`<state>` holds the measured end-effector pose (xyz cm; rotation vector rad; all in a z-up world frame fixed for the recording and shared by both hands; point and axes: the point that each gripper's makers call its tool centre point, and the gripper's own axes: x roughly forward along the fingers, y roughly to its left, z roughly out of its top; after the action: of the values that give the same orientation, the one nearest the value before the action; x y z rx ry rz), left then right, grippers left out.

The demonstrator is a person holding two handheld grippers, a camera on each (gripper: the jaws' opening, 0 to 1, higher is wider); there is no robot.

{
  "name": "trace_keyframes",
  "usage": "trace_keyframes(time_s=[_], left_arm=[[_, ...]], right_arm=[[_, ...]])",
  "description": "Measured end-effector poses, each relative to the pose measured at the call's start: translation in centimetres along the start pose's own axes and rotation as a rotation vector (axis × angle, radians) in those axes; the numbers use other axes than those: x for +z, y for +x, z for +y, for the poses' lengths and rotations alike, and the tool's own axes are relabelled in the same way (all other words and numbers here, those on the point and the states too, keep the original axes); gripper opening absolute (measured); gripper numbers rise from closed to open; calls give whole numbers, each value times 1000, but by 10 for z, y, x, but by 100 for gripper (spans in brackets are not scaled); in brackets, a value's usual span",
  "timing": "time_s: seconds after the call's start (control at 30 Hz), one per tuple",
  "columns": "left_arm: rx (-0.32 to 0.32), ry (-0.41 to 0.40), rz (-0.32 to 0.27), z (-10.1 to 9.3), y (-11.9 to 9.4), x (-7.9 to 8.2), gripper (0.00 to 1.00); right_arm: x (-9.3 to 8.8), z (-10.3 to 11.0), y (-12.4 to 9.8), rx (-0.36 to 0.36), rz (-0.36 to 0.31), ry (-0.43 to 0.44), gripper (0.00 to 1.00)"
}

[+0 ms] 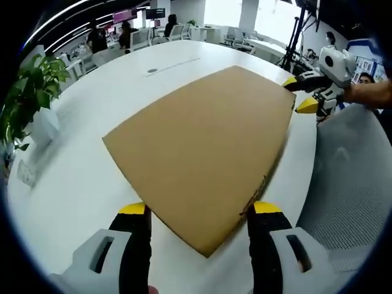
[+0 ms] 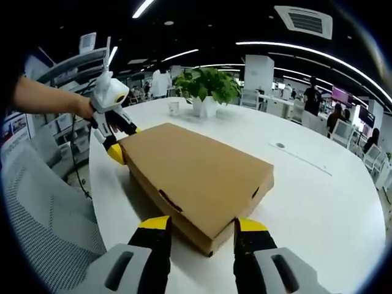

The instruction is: Operate the shoe box by opening the lid, removing the specified soft item, and placing it in the target area until the item is outside and the box remains undamaged.

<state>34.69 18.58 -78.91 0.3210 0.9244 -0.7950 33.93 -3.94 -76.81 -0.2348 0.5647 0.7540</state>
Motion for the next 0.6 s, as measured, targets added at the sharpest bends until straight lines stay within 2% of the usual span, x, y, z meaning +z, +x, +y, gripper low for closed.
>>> trace_keyframes(time_s=[0.6], left_arm=[[0, -47, -15, 0, -21, 15, 66]], right_arm=[[21, 4, -13, 2, -35, -55, 42]])
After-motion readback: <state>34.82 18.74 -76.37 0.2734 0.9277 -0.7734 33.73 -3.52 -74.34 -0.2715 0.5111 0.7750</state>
